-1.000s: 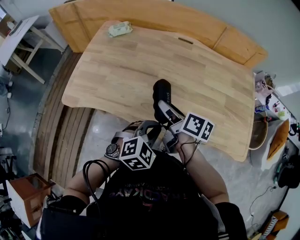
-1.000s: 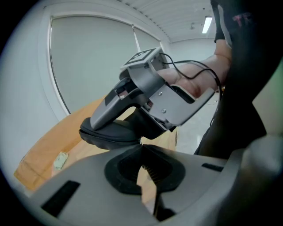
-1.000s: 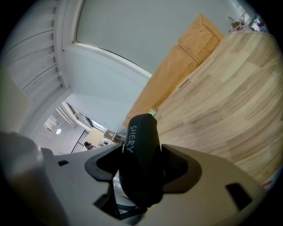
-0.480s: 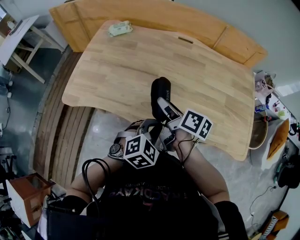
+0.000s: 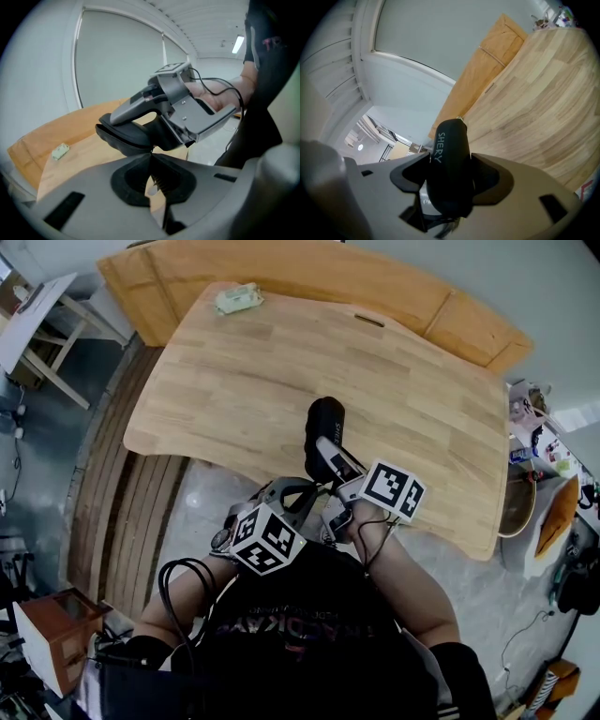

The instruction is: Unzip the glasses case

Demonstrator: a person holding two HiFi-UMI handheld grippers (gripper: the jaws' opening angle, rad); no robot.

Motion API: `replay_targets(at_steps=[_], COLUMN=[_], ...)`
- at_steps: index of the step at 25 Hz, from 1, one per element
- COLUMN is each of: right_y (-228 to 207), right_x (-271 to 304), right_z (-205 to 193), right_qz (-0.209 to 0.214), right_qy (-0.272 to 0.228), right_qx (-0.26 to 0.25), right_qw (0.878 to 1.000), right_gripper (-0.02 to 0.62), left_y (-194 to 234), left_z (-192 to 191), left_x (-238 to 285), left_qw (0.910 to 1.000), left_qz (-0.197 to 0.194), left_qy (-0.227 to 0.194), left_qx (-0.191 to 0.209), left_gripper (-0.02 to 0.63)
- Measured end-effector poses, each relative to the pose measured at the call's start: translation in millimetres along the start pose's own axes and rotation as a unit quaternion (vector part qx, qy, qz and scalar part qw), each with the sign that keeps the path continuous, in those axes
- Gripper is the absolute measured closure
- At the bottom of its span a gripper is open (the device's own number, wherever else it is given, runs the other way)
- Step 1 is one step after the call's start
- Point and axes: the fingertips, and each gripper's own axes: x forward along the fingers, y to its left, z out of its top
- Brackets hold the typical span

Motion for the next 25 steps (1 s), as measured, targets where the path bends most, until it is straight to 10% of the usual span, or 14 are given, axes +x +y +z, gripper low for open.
replay_targets(at_steps=[7,12,16,25], right_y=[-21.9,-51.2,-102.1,-165.1], right_x=[-10.4,-19.7,-32.1,-13.2], right_z=[19.9,38.8,68.7,105.7], right_qz=[-0.007,-0.012,-0.053,-0.021], right_qy=[-0.017,0.023,0.098,0.297], right_qx=[0.004,-0.148,-0.322,-0.497], right_qw=[1.0,0.989,0.94,0.815], right_gripper=[0.304,0.302,0.302,0.301], left_y=[23.8,5.1,-13.7,-34.9], left_z=[-8.7,-3.3,0.4,0.1], left_x=[-23.8,-36.9,-33.3,-6.1], left_qw=[0.9901,0.9476,0.9321,0.9225], left_qz=[-0.001,-0.11,-0.155,-0.154], left_qy=[-0.06,-0.143,-0.157,-0.128], left_qx=[-0.127,-0.263,-0.288,-0.33], left_gripper=[0.597,0.597,0.597,0.597])
